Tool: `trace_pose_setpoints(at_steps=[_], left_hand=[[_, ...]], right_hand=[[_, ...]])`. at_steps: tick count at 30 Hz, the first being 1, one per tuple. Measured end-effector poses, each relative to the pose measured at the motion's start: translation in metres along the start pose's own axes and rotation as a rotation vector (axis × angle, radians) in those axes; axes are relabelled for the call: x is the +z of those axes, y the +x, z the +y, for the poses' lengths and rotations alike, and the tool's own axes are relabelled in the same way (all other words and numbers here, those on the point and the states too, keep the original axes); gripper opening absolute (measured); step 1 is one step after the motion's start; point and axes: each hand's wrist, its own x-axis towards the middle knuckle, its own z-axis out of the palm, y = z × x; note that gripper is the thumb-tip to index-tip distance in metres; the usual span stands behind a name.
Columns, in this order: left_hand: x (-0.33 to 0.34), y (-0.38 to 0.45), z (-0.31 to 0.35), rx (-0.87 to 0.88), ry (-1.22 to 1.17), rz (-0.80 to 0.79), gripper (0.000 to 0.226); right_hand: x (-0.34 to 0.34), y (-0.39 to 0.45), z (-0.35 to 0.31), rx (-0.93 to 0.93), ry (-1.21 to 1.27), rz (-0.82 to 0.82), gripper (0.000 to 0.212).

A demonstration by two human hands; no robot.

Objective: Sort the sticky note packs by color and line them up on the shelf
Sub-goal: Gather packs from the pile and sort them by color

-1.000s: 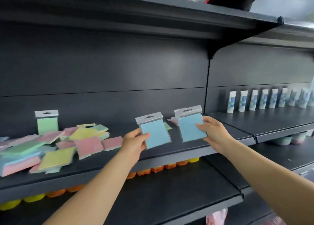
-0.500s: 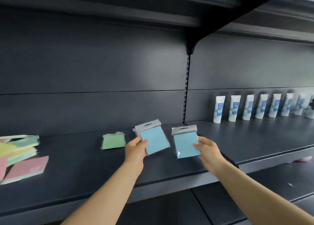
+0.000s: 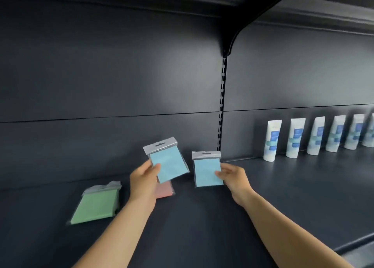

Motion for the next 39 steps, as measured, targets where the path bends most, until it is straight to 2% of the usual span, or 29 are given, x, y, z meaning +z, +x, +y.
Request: trace_pose_setpoints(at_steps=[5,12,16,19,21,24,26,31,35,39], left_hand=[[-0.006,0.008,-0.012,-0.044,0.076,-0.023,0.024],[0.003,-0.002,-0.015,-0.030,0.153,-0.085,0.025],[0.017,-0.013,-0.022,-0.003,0.183,-0.141,0.031],[0.029,-0.014,-0.031,-0.022,0.178,-0.179,0.030],[0.041,-0.010,-0.037,-0.027,0.188,-0.187,0.030],[0.059,-0.001,-0.043,-0.041,0.167,-0.167,0.031],[0.065,0.002,-0.048,-0.063,0.161,-0.145,0.031],[0.066,0.002,-0.057,0.023,0.331,-0.162,0.029],[0.064,0.007,-0.060,0.076,0.502,-0.202,0.034],[0.058,0.011,-0.062,0.108,0.547,-0.233,0.034]], right_hand=[[0.007,0.020,0.002,-0.044,-0.139,-0.071,0.023],[0.008,0.027,0.008,-0.071,-0.293,-0.061,0.017],[0.003,0.032,0.007,-0.051,-0.355,-0.022,0.032],[-0.003,0.027,-0.002,-0.074,-0.163,-0.032,0.029],[-0.008,0.020,-0.010,-0.078,0.043,-0.113,0.024],[-0.016,0.014,-0.016,-0.067,0.158,-0.279,0.023],[-0.017,0.014,-0.014,-0.074,0.154,-0.318,0.016],[-0.012,0.020,-0.001,-0.018,0.029,-0.173,0.018],[-0.011,0.018,0.001,-0.044,-0.014,-0.174,0.008],[-0.010,0.015,0.001,-0.043,-0.050,-0.170,0.008]])
